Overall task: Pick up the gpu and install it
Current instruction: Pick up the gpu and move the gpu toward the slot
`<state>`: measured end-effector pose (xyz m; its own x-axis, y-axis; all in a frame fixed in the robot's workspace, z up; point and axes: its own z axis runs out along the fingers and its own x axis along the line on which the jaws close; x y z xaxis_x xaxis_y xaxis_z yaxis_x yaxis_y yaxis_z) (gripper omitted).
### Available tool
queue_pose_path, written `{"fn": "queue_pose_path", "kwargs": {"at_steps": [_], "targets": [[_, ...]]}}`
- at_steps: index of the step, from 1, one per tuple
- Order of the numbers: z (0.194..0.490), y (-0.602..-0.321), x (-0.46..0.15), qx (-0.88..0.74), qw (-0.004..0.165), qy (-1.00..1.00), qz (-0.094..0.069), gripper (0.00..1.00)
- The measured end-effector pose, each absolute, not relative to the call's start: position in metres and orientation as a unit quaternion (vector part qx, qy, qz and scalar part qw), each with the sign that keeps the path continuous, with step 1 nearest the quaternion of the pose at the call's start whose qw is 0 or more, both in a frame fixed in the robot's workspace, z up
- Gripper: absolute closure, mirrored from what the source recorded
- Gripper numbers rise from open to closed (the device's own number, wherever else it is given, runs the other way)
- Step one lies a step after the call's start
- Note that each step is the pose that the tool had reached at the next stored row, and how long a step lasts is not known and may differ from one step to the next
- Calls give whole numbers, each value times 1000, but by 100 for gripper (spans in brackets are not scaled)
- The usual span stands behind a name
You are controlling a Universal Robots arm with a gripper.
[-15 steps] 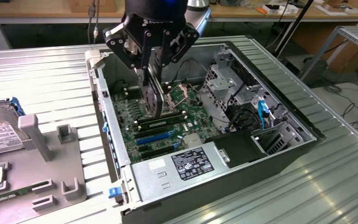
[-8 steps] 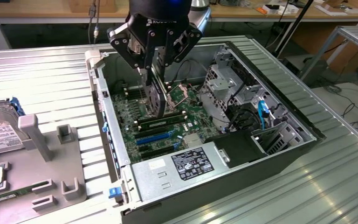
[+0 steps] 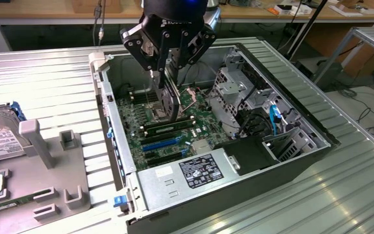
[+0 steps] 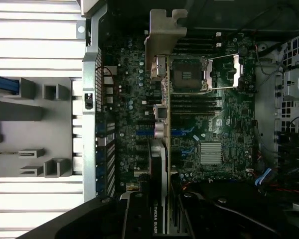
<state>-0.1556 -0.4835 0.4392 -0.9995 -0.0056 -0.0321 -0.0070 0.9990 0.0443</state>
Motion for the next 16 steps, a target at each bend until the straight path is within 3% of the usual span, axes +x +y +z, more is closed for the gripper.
{"fn": "queue_pose_path", "kwargs": {"at_steps": [16], "targets": [[439, -483, -136, -3, 16, 1000, 22, 73]]}}
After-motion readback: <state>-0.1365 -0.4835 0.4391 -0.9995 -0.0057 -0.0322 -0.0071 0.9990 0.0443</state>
